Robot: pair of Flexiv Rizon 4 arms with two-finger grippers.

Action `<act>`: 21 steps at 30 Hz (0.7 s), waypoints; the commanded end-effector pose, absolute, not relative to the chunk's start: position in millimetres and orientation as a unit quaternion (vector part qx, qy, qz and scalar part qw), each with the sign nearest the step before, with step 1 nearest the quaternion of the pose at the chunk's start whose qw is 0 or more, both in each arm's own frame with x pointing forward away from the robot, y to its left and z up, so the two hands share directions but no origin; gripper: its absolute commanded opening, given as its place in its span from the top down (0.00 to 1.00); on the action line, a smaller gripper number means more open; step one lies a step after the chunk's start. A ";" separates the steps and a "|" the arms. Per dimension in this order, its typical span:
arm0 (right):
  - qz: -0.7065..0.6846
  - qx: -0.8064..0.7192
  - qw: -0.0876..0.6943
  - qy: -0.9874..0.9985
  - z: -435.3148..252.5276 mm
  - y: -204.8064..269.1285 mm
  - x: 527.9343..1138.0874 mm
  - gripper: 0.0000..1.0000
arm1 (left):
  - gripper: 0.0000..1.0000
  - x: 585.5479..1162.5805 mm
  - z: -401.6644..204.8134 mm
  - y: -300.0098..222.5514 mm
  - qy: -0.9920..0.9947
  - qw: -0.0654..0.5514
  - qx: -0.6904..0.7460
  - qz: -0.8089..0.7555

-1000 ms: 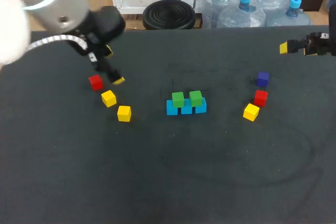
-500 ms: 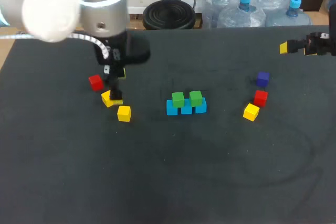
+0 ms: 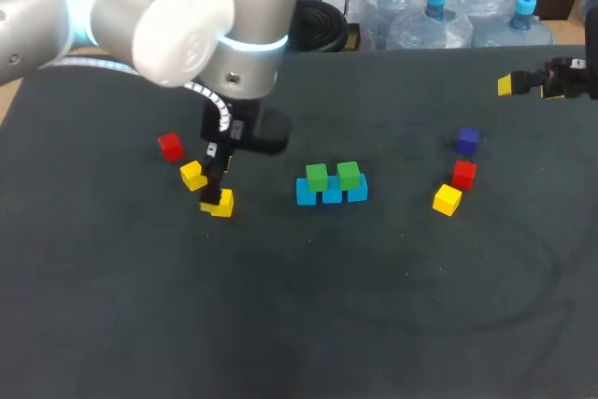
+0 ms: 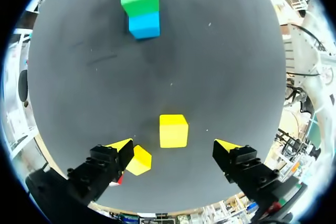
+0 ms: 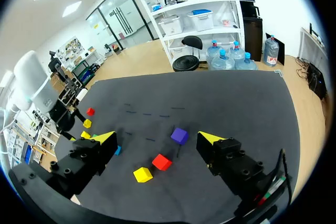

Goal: Place the blue cubes, place green cubes on the blue cubes, place the yellow cubes on the green cubes, then place the red cubes on the yellow cubes, and place purple cube on the red cubes.

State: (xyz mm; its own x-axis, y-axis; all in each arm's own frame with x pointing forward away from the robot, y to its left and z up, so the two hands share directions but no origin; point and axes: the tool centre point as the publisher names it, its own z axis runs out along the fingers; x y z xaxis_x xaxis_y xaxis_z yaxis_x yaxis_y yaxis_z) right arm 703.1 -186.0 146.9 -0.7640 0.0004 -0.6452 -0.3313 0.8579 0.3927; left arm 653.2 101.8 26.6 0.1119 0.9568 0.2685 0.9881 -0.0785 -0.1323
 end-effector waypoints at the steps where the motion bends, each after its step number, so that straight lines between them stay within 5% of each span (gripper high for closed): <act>1: 0.248 -0.090 0.331 0.906 148.1 -185.7 701.8 0.00 | 0.03 655.9 19.0 104.8 -0.674 0.143 -0.723 -0.058; 15: 0.248 -0.090 0.331 0.906 148.1 -185.7 701.8 0.00 | 0.01 651.4 16.8 103.0 -0.703 0.093 -0.704 -0.035; 18: 0.248 -0.090 0.331 0.906 148.1 -185.7 701.8 0.00 | 0.13 648.8 15.1 99.1 -0.704 0.084 -0.705 -0.036; 21: 0.248 -0.090 0.331 0.906 148.1 -185.7 701.8 0.00 | 0.06 644.8 7.8 92.9 -0.700 0.082 -0.709 -0.025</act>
